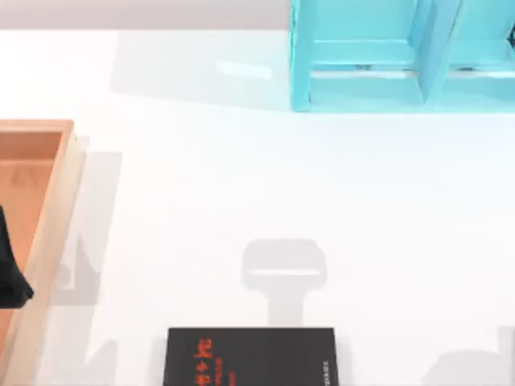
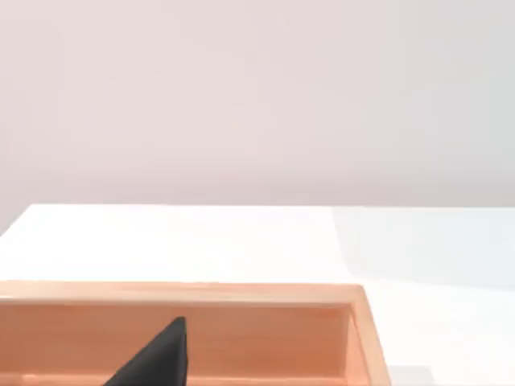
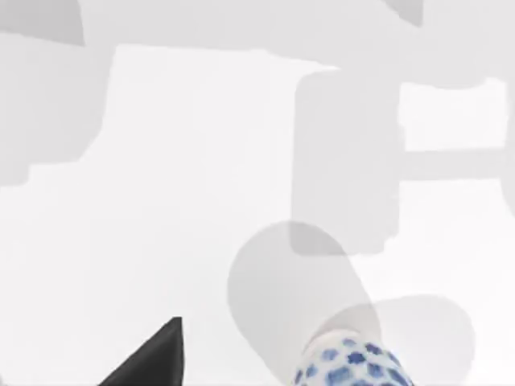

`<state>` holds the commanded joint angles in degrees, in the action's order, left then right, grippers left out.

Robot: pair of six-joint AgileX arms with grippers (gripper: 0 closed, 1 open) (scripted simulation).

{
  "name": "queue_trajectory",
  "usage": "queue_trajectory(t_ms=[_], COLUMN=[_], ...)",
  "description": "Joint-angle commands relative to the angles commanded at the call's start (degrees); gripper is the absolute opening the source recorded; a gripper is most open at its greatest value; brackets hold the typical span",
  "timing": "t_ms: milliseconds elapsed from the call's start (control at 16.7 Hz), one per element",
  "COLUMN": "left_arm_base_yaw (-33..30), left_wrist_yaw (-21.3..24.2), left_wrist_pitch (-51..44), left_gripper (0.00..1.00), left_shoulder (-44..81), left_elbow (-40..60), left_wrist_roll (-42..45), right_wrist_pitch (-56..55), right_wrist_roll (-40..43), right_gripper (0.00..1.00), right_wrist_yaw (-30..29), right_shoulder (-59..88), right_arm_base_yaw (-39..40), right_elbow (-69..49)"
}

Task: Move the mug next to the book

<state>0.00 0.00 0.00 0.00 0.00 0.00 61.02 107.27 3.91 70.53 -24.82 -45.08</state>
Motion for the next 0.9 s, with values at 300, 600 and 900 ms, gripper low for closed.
queue_trajectory(t_ms=[300, 600, 900], left_arm_base_yaw=[0.0, 0.0, 0.0], left_wrist_yaw=[0.0, 0.0, 0.0], left_wrist_pitch=[0.0, 0.0, 0.0], left_gripper=[1.0, 1.0, 1.0], left_shoulder=[0.0, 0.0, 0.0], left_elbow=[0.0, 0.0, 0.0], left_wrist_roll=[0.0, 0.0, 0.0], right_wrist_pitch=[8.36, 11.01, 10.9], right_wrist_roll=[15.88, 23.15, 23.14], right_gripper=[1.0, 1.0, 1.0], right_wrist_yaw=[-2.57, -3.88, -3.8], right_shoulder=[5.15, 5.89, 5.8], right_arm_base_yaw=[-10.61, -15.97, -15.78], right_elbow=[-8.88, -13.3, -13.17])
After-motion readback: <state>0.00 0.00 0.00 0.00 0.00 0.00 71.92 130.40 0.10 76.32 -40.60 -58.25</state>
